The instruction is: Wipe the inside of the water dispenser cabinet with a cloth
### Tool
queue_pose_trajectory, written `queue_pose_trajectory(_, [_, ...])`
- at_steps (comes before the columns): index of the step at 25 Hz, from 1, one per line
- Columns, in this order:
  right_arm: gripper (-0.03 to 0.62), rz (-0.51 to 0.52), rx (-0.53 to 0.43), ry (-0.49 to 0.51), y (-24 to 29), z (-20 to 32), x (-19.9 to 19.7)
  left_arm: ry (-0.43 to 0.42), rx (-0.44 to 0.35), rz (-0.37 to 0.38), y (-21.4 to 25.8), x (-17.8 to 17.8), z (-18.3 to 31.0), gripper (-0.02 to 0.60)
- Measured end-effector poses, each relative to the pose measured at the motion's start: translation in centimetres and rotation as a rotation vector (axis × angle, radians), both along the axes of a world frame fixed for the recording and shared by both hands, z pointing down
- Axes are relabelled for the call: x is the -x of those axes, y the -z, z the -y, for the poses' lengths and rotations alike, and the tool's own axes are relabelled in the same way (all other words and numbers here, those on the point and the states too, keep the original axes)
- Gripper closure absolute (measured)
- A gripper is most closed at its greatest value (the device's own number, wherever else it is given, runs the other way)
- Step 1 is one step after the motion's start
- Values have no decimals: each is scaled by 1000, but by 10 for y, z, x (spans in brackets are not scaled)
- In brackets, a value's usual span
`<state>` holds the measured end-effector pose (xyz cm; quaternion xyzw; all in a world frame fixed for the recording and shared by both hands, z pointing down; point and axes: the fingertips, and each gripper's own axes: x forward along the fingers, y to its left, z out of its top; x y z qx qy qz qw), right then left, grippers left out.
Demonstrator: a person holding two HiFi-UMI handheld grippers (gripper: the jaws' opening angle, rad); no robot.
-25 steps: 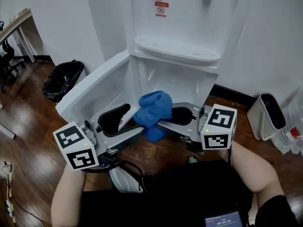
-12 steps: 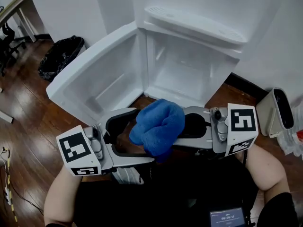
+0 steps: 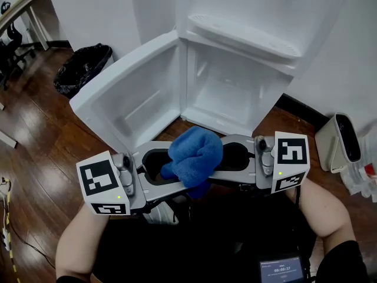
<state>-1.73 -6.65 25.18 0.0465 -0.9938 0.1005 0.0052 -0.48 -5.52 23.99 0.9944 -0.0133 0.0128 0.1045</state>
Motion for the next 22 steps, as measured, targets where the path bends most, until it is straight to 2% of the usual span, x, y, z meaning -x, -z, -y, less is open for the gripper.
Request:
queue_pose_trajectory(4, [482,34,70,32,1,-1,-4,-2,-11,-4,4,-2,-3,389])
queue_pose_trajectory(7, [476,96,181,115,7,-4,-12,-8,4,-42,13,-2,-4,443])
queue_pose_trajectory(9, [461,130,227,162,12,-6,-18,-10,9,-61,18,-2,-5,457])
queue_pose_trajectory(11, [459,131,222,159,14,-4,-25,-3,4,-64,19,-1,-5,457])
queue_pose_trajectory(15, [459,109,173,70,14,8,-33,31,15,-52,16,1,2,457])
queue_pose_trajectory(18, [506,95,139,10,13,13,-28,54,18,-36,10,2,8,443])
queue_pose_trajectory(22, [513,105,159,4,11,16,-26,73,1,-20,9,4,10,449])
